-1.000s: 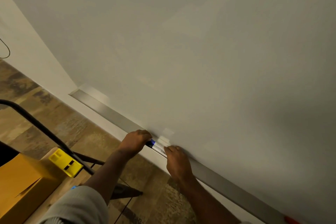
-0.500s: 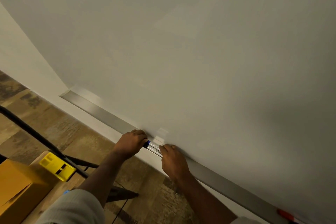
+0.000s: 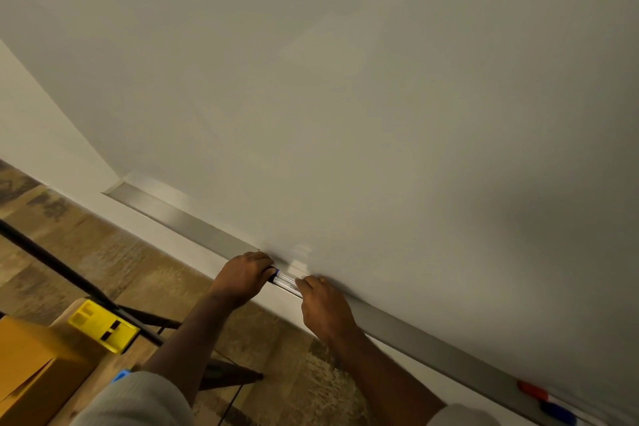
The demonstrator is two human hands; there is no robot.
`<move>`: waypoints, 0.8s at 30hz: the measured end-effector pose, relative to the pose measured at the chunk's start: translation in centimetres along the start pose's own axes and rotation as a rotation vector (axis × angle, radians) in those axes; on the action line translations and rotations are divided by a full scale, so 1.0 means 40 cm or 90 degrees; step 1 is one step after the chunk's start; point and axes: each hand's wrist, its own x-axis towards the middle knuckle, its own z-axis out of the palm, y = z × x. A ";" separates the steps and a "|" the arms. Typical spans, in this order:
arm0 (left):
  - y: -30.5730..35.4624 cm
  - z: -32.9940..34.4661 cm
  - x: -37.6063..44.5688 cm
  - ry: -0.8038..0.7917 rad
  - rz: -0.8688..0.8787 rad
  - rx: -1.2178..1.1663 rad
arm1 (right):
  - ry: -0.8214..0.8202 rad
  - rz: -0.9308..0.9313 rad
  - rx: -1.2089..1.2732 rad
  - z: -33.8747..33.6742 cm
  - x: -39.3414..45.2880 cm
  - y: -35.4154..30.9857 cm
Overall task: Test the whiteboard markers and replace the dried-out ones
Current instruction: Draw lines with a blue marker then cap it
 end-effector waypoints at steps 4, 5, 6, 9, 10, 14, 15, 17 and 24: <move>0.009 -0.005 0.003 0.011 -0.014 -0.021 | 0.004 -0.003 0.003 0.002 0.003 0.005; 0.012 -0.007 0.004 0.011 -0.015 -0.021 | 0.005 -0.002 0.003 0.003 0.004 0.007; 0.013 -0.006 0.004 0.014 -0.012 -0.018 | 0.002 -0.003 0.003 0.004 0.005 0.008; 0.031 -0.019 -0.001 0.047 -0.003 -0.012 | 0.000 -0.007 0.013 -0.001 0.002 0.013; 0.038 -0.026 -0.002 0.063 -0.004 -0.012 | 0.007 -0.010 0.013 -0.004 -0.001 0.013; 0.070 -0.030 -0.004 0.089 -0.008 -0.007 | 0.027 -0.017 0.006 -0.026 -0.016 0.013; 0.078 -0.029 -0.004 0.089 -0.016 -0.007 | 0.035 -0.016 0.009 -0.033 -0.021 0.014; 0.103 -0.027 -0.003 0.103 -0.030 -0.017 | 0.059 -0.015 0.016 -0.048 -0.035 0.018; 0.223 -0.034 -0.007 0.153 -0.035 -0.040 | 0.096 -0.019 0.009 -0.108 -0.111 0.060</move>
